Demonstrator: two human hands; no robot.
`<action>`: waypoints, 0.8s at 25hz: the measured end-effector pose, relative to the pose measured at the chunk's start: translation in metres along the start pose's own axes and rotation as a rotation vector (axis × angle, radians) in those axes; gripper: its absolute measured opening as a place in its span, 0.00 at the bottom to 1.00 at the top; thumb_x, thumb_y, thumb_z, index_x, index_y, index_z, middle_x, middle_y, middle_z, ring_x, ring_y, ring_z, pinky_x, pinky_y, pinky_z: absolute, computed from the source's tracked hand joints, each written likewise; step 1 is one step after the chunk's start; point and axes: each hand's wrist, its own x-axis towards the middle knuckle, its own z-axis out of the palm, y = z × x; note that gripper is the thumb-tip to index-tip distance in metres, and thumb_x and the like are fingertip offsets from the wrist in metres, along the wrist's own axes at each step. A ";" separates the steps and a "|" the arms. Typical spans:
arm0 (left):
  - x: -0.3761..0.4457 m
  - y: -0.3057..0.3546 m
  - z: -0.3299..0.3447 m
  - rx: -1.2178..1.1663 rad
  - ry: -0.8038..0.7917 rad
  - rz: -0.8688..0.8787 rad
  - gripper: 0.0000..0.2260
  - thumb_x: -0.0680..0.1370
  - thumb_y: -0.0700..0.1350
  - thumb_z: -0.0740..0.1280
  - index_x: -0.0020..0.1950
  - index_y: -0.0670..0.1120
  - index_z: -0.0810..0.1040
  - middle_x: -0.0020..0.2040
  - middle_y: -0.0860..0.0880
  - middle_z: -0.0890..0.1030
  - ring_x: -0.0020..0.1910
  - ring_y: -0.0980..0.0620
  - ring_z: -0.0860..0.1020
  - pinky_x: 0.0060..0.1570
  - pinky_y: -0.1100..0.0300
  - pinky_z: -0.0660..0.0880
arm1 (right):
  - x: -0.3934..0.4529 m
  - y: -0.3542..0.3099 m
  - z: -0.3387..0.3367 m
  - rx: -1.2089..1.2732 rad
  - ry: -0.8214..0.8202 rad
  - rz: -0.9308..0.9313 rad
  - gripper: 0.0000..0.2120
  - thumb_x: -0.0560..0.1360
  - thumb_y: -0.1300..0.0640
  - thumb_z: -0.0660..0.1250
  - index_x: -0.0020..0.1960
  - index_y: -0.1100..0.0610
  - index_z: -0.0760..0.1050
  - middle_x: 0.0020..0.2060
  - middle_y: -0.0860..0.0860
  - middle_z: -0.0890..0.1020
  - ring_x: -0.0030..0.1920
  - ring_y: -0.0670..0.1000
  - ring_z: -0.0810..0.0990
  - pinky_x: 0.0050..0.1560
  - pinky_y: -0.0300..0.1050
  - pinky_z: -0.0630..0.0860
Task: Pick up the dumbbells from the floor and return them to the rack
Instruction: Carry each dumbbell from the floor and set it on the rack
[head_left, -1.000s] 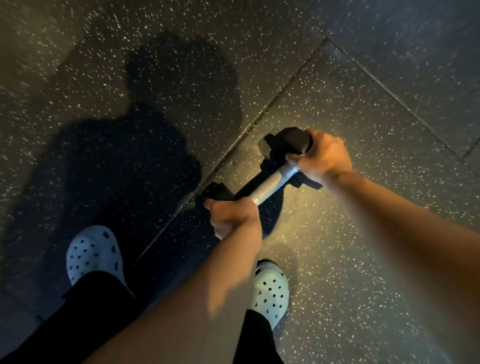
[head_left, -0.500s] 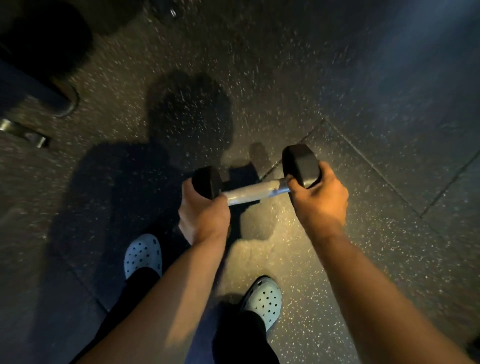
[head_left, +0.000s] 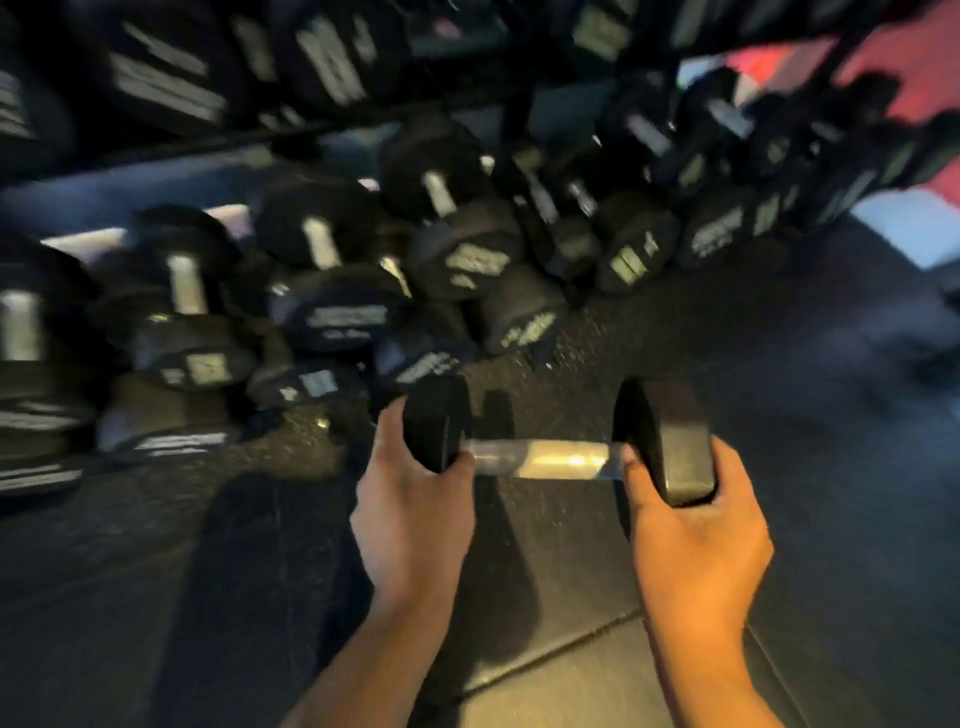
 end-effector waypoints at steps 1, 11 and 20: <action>0.007 0.015 -0.027 -0.005 0.036 0.015 0.25 0.73 0.52 0.75 0.66 0.67 0.69 0.40 0.69 0.71 0.41 0.61 0.71 0.43 0.58 0.69 | -0.006 -0.032 0.004 0.011 -0.025 -0.014 0.23 0.71 0.48 0.78 0.64 0.48 0.78 0.45 0.46 0.81 0.49 0.54 0.80 0.50 0.50 0.75; 0.091 0.100 -0.300 -0.179 0.424 -0.086 0.26 0.73 0.57 0.74 0.69 0.64 0.69 0.35 0.68 0.70 0.32 0.65 0.69 0.32 0.61 0.67 | -0.109 -0.320 0.103 0.196 -0.273 -0.213 0.25 0.70 0.42 0.77 0.65 0.46 0.78 0.47 0.48 0.83 0.50 0.55 0.78 0.50 0.49 0.72; 0.176 0.088 -0.485 -0.269 0.763 -0.114 0.19 0.74 0.50 0.72 0.60 0.66 0.70 0.36 0.64 0.76 0.34 0.69 0.70 0.33 0.64 0.63 | -0.216 -0.464 0.247 0.356 -0.472 -0.400 0.24 0.68 0.40 0.77 0.62 0.44 0.80 0.38 0.36 0.78 0.46 0.49 0.76 0.51 0.45 0.68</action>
